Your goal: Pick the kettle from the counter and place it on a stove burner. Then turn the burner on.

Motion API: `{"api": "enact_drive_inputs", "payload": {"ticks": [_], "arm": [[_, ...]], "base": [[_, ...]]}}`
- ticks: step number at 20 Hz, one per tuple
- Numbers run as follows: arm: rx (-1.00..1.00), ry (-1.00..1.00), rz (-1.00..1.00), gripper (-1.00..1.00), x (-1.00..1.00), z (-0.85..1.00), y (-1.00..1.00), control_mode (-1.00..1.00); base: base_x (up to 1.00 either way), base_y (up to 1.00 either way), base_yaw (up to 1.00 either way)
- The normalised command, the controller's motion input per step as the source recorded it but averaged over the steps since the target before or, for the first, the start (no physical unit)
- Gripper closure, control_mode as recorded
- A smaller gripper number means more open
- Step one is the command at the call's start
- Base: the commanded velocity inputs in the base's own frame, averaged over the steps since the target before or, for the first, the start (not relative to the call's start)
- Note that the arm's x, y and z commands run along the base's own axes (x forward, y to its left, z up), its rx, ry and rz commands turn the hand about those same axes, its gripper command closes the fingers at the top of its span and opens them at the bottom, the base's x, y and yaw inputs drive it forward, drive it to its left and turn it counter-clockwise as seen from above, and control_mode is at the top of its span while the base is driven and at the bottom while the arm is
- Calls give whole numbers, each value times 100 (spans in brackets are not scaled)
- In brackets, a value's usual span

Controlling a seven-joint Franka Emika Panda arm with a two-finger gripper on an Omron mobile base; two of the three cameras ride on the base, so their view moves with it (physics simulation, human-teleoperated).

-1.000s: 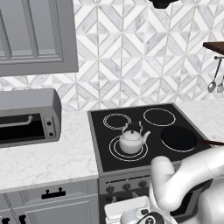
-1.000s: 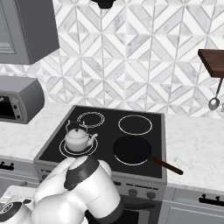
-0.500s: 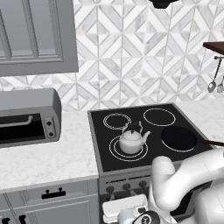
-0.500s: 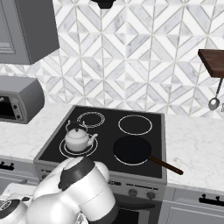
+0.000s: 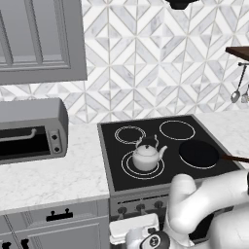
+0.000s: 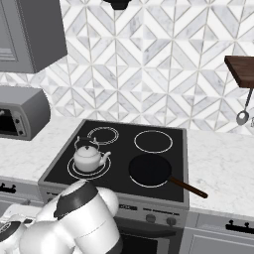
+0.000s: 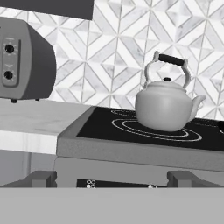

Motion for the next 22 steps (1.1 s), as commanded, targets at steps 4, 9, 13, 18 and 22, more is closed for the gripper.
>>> {"api": "enact_drive_inputs", "payload": {"ticks": [4,9,13,18,22], "arm": [[0,0,12,-100,36,-23,-32,-100],[0,0,11,-100,22,-18,-22,-100],[3,0,5,-100,37,0,-32,-100],[7,0,4,-100,35,0,-29,-100],[0,0,0,-100,24,0,0,-100]], "base": [[0,0,0],[0,0,0],[0,0,0],[0,0,0],[0,0,0]]}}
